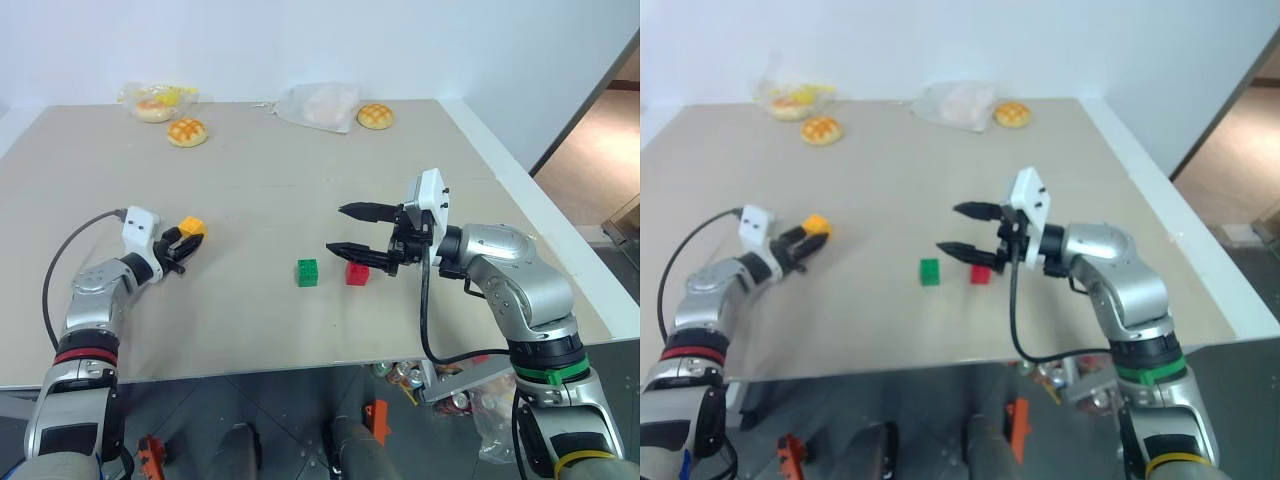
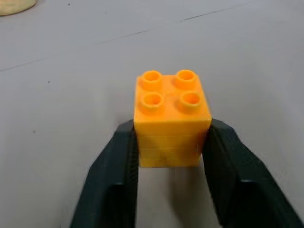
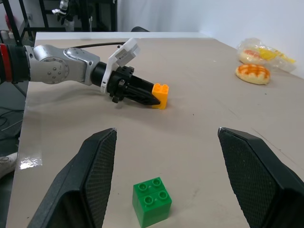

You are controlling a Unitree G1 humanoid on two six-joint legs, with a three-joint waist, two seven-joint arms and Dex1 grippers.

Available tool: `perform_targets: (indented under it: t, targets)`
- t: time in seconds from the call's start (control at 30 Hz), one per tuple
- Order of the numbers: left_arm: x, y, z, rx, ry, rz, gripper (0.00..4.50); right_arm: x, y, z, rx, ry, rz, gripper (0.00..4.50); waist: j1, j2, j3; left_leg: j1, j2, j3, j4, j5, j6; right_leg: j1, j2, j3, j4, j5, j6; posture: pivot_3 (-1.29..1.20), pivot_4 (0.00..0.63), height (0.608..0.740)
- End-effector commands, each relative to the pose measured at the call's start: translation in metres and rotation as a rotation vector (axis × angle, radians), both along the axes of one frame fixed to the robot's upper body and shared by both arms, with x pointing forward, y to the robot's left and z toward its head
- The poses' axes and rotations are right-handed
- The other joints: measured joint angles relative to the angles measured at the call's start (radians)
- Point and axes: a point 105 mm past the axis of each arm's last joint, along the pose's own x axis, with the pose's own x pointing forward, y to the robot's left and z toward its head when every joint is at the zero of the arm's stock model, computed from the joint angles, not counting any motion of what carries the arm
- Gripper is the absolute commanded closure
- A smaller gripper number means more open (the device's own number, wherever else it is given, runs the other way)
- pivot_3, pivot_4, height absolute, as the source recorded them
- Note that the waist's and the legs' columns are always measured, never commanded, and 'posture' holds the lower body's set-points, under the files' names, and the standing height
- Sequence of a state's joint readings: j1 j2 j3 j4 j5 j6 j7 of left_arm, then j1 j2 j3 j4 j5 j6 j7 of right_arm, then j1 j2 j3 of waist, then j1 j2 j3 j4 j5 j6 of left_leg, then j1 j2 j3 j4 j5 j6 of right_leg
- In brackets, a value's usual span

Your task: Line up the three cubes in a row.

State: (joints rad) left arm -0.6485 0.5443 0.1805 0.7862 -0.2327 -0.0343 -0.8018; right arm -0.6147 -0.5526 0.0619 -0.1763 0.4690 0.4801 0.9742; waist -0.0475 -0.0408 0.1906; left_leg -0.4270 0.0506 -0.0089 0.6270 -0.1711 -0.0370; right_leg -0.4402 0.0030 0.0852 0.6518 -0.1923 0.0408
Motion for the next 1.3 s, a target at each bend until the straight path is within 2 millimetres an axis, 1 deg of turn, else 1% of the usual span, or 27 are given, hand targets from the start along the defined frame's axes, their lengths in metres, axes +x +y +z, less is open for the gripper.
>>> perform_targets:
  t: [0.03,0.07,0.2,0.23,0.3,0.4,0.47,0.6,0.67,0.83,1.03,1.2,1.3]
  targets:
    - [0.006,-0.012,0.018,0.054,-0.059,-0.056,3.2,-0.007,-0.004,0.016,0.023,-0.051,0.004,0.96,0.0,0.0,0.0,0.0,0.0,0.0,0.0,0.0,0.0,0.0,0.0,0.0,0.0,0.0,0.0,0.0,0.15,0.74]
    - [0.006,-0.016,0.019,0.062,-0.061,-0.079,3.2,-0.007,-0.005,0.016,0.022,-0.048,0.006,0.96,0.0,0.0,0.0,0.0,0.0,0.0,0.0,0.0,0.0,0.0,0.0,0.0,0.0,0.0,0.0,0.0,0.15,0.74]
    - [-0.005,-0.052,0.032,0.107,-0.105,-0.303,3.2,-0.015,-0.014,0.001,-0.039,-0.004,0.015,0.96,0.0,0.0,0.0,-0.001,0.0,0.0,0.0,0.0,0.0,0.0,0.0,0.0,0.0,0.0,0.0,0.0,0.15,0.74]
    - [-0.008,-0.058,0.034,0.112,-0.11,-0.347,3.2,-0.016,-0.016,-0.002,-0.052,0.001,0.011,0.96,0.001,0.0,0.0,-0.001,0.0,0.0,0.0,0.0,0.0,0.0,0.0,0.0,-0.001,0.0,0.0,0.0,0.15,0.74]
    - [-0.022,-0.078,0.04,0.131,-0.107,-0.494,3.2,-0.017,-0.024,-0.006,-0.059,0.016,-0.016,0.96,0.001,0.0,0.0,-0.002,0.0,0.0,0.0,0.0,0.0,0.0,0.0,0.0,-0.001,0.0,0.001,0.0,0.15,0.74]
    - [-0.043,-0.096,0.042,0.158,-0.054,-0.678,3.2,-0.018,-0.033,-0.006,-0.053,0.022,-0.053,0.96,0.001,0.0,0.0,-0.002,0.0,0.0,0.0,0.0,0.0,-0.001,0.0,0.001,-0.001,-0.002,-0.001,0.0,0.15,0.74]
    - [-0.05,-0.098,0.035,0.218,0.001,-0.754,3.2,-0.019,-0.035,-0.006,-0.047,0.02,-0.068,0.96,-0.004,0.0,0.0,-0.002,0.0,0.0,0.0,0.0,0.0,-0.001,0.0,0.001,-0.001,-0.002,-0.002,0.0,0.15,0.74]
    - [-0.05,-0.1,0.026,0.254,0.066,-0.817,3.2,-0.02,-0.034,-0.005,-0.046,0.015,-0.076,0.96,-0.005,0.0,0.0,0.001,0.001,-0.001,0.0,0.0,0.0,0.0,0.002,0.001,-0.001,-0.001,-0.003,0.0,0.15,0.74]
    - [-0.049,-0.101,0.023,0.247,0.085,-0.829,3.2,-0.021,-0.034,-0.005,-0.046,0.013,-0.08,0.96,-0.004,0.0,0.0,0.001,0.001,-0.001,0.0,0.001,0.001,0.0,0.003,0.001,0.0,-0.001,-0.003,0.0,0.15,0.74]
    - [-0.048,-0.093,0.008,0.271,0.144,-0.831,3.2,-0.022,-0.036,-0.003,-0.046,0.01,-0.092,0.96,-0.003,0.0,0.0,-0.001,0.0,0.0,0.002,0.0,0.001,0.0,0.002,0.002,-0.001,-0.001,-0.003,0.0,0.15,0.74]
    - [-0.046,-0.086,0.005,0.248,0.158,-0.823,3.2,-0.024,-0.037,-0.004,-0.048,0.012,-0.099,0.96,-0.004,0.0,0.0,-0.001,0.001,-0.001,0.001,0.0,0.001,-0.001,0.003,0.002,-0.001,-0.001,-0.003,0.0,0.15,0.74]
    - [-0.051,-0.093,0.003,0.218,0.15,-0.848,3.2,-0.024,-0.037,-0.002,-0.049,0.01,-0.099,0.96,-0.003,0.0,0.0,-0.001,0.001,-0.001,0.001,0.0,0.001,-0.001,0.003,0.002,-0.001,-0.001,-0.003,0.0,0.15,0.74]
    - [-0.053,-0.094,0.002,0.217,0.153,-0.856,3.2,-0.023,-0.037,-0.001,-0.049,0.008,-0.097,0.96,-0.002,0.0,0.0,-0.001,0.001,-0.001,0.001,0.0,0.001,-0.001,0.003,0.002,-0.001,-0.001,-0.003,0.0,0.15,0.74]
